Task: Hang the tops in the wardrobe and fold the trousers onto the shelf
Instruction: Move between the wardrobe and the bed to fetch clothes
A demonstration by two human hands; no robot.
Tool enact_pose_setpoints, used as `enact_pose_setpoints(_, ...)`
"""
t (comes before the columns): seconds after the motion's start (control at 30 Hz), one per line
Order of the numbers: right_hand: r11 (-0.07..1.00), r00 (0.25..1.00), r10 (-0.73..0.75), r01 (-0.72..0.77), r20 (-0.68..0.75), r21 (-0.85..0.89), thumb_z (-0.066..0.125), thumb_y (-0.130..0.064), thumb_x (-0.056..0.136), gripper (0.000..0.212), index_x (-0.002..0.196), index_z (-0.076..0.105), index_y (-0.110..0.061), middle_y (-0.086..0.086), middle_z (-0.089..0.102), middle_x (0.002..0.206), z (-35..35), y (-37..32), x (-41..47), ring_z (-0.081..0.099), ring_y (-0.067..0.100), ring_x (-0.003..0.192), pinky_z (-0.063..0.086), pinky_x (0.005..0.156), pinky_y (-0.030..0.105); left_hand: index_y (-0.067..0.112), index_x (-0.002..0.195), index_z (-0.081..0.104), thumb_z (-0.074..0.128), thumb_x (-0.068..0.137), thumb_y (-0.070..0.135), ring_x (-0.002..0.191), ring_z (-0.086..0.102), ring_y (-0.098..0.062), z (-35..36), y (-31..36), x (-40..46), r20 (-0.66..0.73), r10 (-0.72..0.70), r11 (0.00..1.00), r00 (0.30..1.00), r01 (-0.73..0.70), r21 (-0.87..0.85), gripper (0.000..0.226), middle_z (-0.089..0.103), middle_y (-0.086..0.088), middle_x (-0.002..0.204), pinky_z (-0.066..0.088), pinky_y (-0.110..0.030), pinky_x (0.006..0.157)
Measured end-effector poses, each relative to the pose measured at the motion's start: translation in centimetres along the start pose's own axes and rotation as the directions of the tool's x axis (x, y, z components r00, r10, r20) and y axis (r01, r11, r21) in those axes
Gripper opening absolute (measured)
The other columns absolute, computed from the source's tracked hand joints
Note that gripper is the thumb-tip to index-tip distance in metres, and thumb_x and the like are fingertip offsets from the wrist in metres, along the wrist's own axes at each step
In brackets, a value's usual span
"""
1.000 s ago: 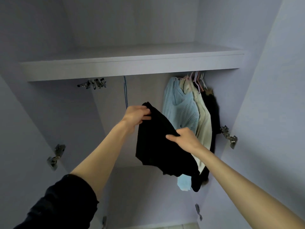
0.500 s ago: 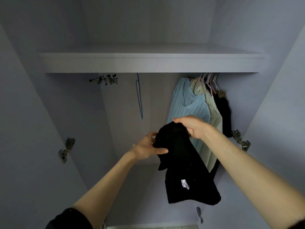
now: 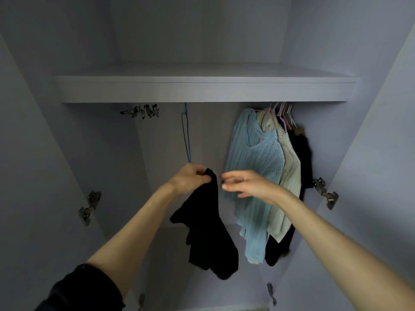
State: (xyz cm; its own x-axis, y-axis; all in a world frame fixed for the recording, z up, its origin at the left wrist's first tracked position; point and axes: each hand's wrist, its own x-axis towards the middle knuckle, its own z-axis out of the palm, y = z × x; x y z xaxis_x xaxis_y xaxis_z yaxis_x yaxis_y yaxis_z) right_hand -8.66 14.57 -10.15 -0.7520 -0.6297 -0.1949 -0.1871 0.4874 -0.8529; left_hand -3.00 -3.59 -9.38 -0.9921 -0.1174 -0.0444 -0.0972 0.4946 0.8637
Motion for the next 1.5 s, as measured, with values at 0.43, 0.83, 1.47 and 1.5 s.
enact_pose_setpoints(0.43, 0.907, 0.91, -0.316, 0.206, -0.269, -0.368, 0.055, -0.019, 0.093, 0.027, 0.074, 0.061, -0.001, 0.016, 0.059, 0.067, 2.9, -2.3, 1.5, 0.048, 0.018, 0.063, 0.035, 0.06, 0.031, 0.016, 0.112, 0.053, 0.052, 0.094, 0.013, 0.072, 0.054, -0.011, -1.6, -0.6, -0.4, -0.029, 0.187, 0.9, 0.982, -0.159, 0.406, 0.018, 0.057, 0.001, 0.088, 0.04, -0.016, 0.056)
enact_pose_setpoints(0.83, 0.946, 0.845, -0.213, 0.053, -0.49, -0.32, 0.05, -0.021, 0.095, 0.029, 0.066, 0.052, -0.025, -0.006, 0.052, 0.061, -0.9, -2.6, 1.5, 0.05, 0.009, 0.061, 0.036, 0.055, 0.023, 0.014, 0.098, 0.061, 0.061, 0.087, 0.014, 0.099, 0.061, -0.026, -2.6, -4.9, -1.0, -0.304, -0.089, 0.924, 0.948, 0.192, 0.33, 0.011, 0.065, -0.005, 0.095, 0.047, -0.038, 0.093)
enact_pose_setpoints(1.47, 0.744, 0.909, -0.187, -0.117, -0.373, -0.658, 0.041, -0.05, 0.095, 0.05, 0.065, 0.052, -0.011, 0.009, 0.063, 0.074, 1.1, -1.9, 1.0, 0.064, 0.031, 0.078, 0.047, 0.067, 0.033, 0.007, 0.09, 0.065, 0.064, 0.088, 0.014, 0.068, 0.058, -0.007, -2.7, 0.1, -1.1, -0.064, 0.0, 0.993, 0.998, -0.008, -0.114, 0.007, 0.06, -0.002, 0.078, 0.045, -0.01, 0.062)
enact_pose_setpoints(1.5, 0.75, 0.892, -0.198, -0.129, -0.407, -0.649, 0.039, -0.039, 0.097, 0.043, 0.072, 0.055, -0.008, 0.013, 0.066, 0.083, 1.1, -1.9, 1.2, 0.064, 0.033, 0.083, 0.047, 0.07, 0.035, 0.007, 0.092, 0.066, 0.064, 0.088, 0.012, 0.067, 0.057, -0.006, -2.7, 0.0, -0.9, -0.069, 0.01, 1.0, 0.998, -0.011, -0.026, 0.007, 0.059, -0.001, 0.077, 0.043, -0.009, 0.062)
